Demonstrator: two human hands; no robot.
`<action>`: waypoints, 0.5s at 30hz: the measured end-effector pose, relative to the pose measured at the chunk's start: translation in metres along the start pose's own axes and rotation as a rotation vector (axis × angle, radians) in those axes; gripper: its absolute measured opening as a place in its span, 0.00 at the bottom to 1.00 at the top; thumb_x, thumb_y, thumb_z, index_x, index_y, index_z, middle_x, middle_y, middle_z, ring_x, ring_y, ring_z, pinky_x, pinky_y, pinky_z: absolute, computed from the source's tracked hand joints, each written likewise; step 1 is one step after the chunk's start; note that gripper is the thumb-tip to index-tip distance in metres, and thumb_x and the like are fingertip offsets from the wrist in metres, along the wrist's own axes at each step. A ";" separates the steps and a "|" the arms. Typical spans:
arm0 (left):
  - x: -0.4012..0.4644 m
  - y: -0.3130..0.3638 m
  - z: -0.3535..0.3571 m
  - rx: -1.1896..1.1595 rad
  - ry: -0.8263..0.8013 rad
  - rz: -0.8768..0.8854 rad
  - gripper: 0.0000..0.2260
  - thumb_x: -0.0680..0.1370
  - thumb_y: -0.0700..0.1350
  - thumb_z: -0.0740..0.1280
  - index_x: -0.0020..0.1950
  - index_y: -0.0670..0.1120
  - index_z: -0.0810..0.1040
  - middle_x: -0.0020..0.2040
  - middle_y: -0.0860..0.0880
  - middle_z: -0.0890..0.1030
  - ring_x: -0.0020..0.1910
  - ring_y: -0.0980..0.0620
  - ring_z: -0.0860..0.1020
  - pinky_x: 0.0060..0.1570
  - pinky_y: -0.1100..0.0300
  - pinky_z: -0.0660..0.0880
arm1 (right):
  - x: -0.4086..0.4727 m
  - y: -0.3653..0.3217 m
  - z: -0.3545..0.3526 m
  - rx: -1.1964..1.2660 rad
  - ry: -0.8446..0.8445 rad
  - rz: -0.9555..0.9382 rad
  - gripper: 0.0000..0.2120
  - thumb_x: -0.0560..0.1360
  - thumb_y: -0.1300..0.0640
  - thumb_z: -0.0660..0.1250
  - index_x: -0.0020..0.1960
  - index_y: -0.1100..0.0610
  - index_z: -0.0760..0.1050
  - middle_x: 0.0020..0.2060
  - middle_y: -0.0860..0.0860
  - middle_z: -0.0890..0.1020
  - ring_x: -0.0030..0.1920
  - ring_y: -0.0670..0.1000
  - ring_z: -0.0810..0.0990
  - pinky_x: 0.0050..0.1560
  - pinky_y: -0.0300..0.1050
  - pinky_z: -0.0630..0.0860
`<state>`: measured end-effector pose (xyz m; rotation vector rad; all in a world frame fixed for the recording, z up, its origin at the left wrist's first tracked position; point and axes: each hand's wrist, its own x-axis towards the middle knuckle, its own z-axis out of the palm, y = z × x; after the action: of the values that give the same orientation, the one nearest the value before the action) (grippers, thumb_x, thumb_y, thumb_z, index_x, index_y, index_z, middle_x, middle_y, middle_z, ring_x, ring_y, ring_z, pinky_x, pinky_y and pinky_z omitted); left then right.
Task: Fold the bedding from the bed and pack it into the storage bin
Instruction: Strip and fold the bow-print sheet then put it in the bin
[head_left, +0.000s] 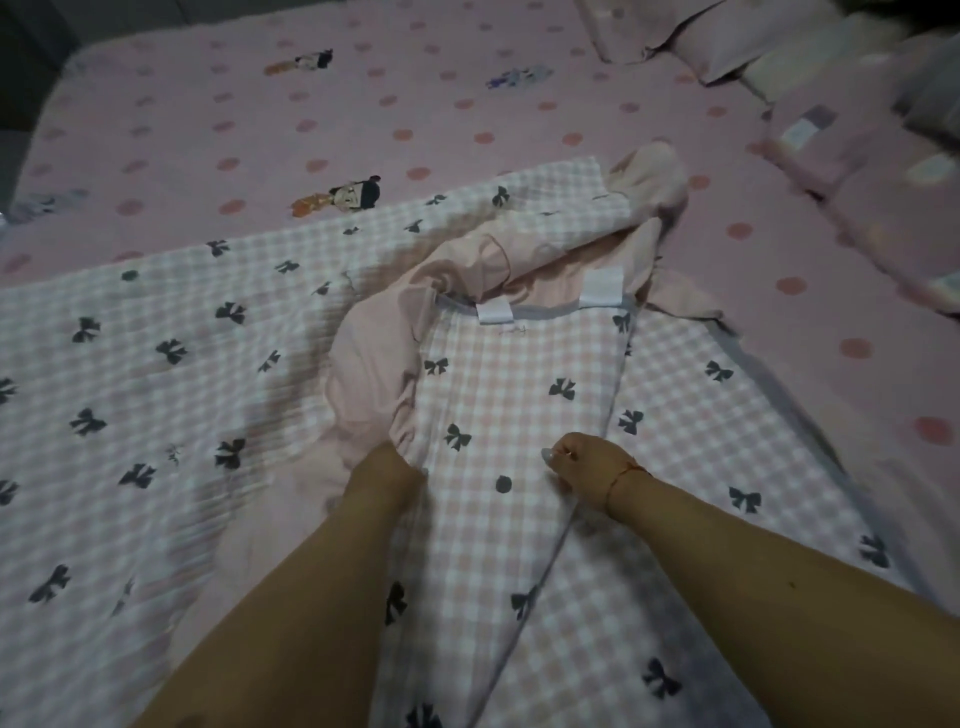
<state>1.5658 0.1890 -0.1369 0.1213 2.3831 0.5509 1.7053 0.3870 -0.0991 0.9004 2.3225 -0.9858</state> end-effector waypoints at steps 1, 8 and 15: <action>0.001 0.003 0.002 -0.012 0.009 0.011 0.22 0.76 0.49 0.68 0.66 0.38 0.72 0.61 0.38 0.77 0.58 0.39 0.76 0.55 0.53 0.74 | 0.002 0.003 -0.003 0.003 0.004 -0.002 0.14 0.80 0.45 0.55 0.43 0.54 0.70 0.43 0.52 0.77 0.44 0.52 0.74 0.46 0.42 0.68; -0.040 0.037 0.012 -0.735 -0.168 0.103 0.20 0.72 0.44 0.75 0.62 0.45 0.77 0.56 0.46 0.83 0.54 0.45 0.81 0.53 0.51 0.78 | 0.008 0.010 -0.030 0.142 0.102 -0.029 0.18 0.80 0.46 0.57 0.32 0.50 0.66 0.36 0.50 0.75 0.44 0.52 0.74 0.51 0.44 0.72; -0.111 0.084 0.058 -0.699 -0.472 0.173 0.21 0.69 0.51 0.74 0.61 0.48 0.79 0.57 0.50 0.83 0.56 0.51 0.81 0.61 0.53 0.75 | -0.004 -0.002 -0.069 0.217 0.200 -0.078 0.11 0.79 0.47 0.58 0.44 0.53 0.70 0.44 0.54 0.78 0.46 0.56 0.76 0.47 0.44 0.72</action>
<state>1.6826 0.2608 -0.0744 0.1261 1.6301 1.2490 1.6956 0.4368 -0.0515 1.0416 2.4666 -1.2504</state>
